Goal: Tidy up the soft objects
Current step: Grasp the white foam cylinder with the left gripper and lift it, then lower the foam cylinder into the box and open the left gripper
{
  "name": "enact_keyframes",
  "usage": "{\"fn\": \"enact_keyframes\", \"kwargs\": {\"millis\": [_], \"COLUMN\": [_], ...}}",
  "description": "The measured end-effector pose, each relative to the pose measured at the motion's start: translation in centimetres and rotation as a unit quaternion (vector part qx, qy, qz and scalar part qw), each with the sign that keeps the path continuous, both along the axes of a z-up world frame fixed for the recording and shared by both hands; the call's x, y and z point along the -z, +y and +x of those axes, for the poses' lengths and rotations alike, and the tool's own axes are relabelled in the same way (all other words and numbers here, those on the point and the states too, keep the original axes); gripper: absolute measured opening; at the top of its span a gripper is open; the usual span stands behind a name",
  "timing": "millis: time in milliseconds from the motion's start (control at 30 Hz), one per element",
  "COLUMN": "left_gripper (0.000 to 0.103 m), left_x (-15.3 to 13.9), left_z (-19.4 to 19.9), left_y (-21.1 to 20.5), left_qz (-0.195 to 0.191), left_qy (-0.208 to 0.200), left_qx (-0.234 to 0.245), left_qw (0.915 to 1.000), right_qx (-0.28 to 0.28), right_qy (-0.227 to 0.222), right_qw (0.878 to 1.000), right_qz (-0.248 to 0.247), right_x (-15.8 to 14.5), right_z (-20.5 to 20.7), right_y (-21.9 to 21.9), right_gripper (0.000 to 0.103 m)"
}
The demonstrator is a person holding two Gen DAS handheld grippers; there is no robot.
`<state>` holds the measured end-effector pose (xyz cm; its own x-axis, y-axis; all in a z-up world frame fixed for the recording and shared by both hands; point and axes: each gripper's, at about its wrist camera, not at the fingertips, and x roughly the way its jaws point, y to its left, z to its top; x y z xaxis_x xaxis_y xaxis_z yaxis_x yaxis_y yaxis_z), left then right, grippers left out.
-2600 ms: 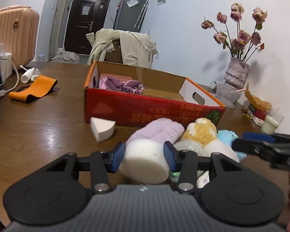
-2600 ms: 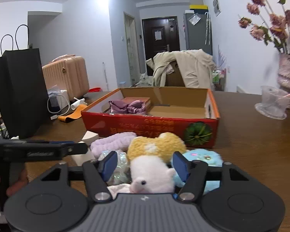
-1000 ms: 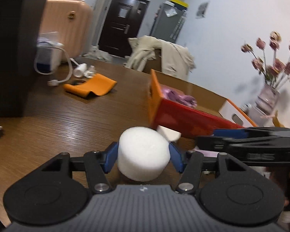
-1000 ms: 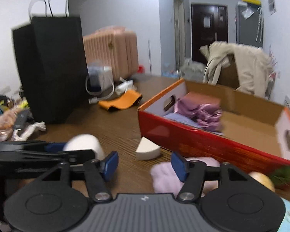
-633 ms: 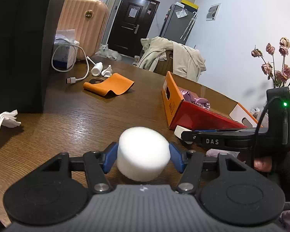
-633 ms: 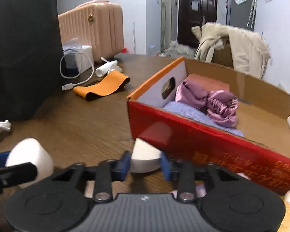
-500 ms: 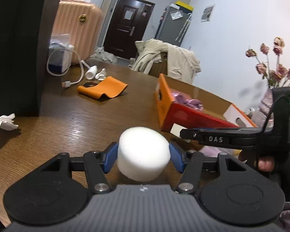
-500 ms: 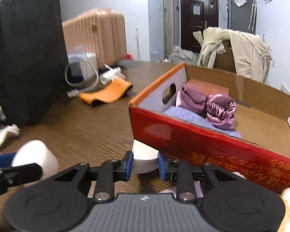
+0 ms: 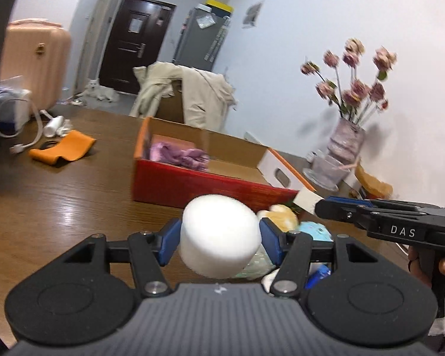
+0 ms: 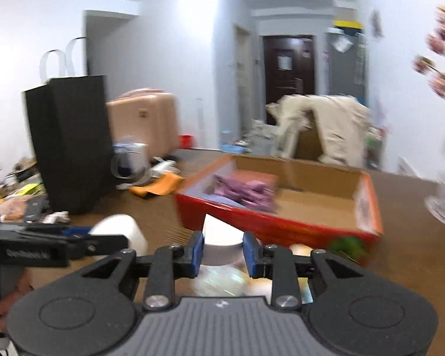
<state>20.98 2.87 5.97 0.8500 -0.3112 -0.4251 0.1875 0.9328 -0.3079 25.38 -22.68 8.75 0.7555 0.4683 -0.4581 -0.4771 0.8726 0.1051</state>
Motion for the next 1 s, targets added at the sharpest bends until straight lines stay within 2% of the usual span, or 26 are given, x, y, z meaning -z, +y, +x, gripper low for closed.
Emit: {"fn": "enact_keyframes", "kwargs": {"millis": [100, 300, 433, 533, 600, 700, 767, 867, 900, 967, 1000], "left_gripper": [0.059, 0.059, 0.059, 0.059, 0.059, 0.059, 0.059, 0.061, 0.061, 0.067, 0.074], "left_x": [-0.1, -1.4, -3.4, -4.3, -4.3, -3.2, -1.9, 0.6, 1.4, 2.0, 1.9], "left_z": [1.1, 4.2, 9.4, 14.9, 19.6, 25.8, 29.3, 33.1, 34.3, 35.0, 35.1], "left_y": [-1.4, -2.3, -2.4, -3.3, -4.2, -5.6, -6.6, -7.4, -7.4, -7.0, -6.9], "left_qz": [0.009, 0.028, 0.026, 0.041, 0.052, 0.066, 0.085, 0.121, 0.118, 0.105, 0.101], "left_qy": [0.004, -0.008, -0.013, -0.003, 0.02, 0.056, 0.07, 0.111, 0.134, 0.15, 0.153], "left_qx": [0.007, 0.019, 0.044, 0.054, 0.058, 0.043, 0.032, 0.014, 0.013, 0.022, 0.03], "left_qw": [0.9999, 0.9994, 0.9986, 0.9977, 0.9968, 0.9953, 0.9934, 0.9864, 0.9839, 0.9829, 0.9826], "right_qx": [0.014, 0.013, 0.0, -0.009, -0.01, -0.003, 0.012, 0.039, 0.037, 0.041, 0.042], "right_qy": [0.0, 0.0, -0.011, -0.004, 0.02, 0.074, 0.09, 0.123, 0.141, 0.17, 0.177], "right_qw": [1.0, 0.999, 1.0, 1.0, 1.0, 0.997, 0.996, 0.992, 0.989, 0.985, 0.983], "right_qz": [0.013, 0.03, 0.02, 0.017, 0.009, 0.016, 0.001, -0.007, 0.001, 0.01, 0.008], "right_x": [0.5, 1.2, 0.4, -0.3, -0.5, -0.1, 0.3, 1.7, 2.3, 3.5, 3.9], "right_z": [0.3, 2.3, 5.7, 10.5, 15.0, 22.0, 25.9, 31.4, 33.0, 35.3, 36.0], "right_y": [-2.1, -3.5, -3.2, -2.7, -2.2, -1.4, -0.4, 0.9, 1.1, 1.7, 2.0], "right_gripper": [0.028, 0.028, 0.028, 0.028, 0.028, 0.028, 0.029, 0.03, 0.03, 0.032, 0.033]}}
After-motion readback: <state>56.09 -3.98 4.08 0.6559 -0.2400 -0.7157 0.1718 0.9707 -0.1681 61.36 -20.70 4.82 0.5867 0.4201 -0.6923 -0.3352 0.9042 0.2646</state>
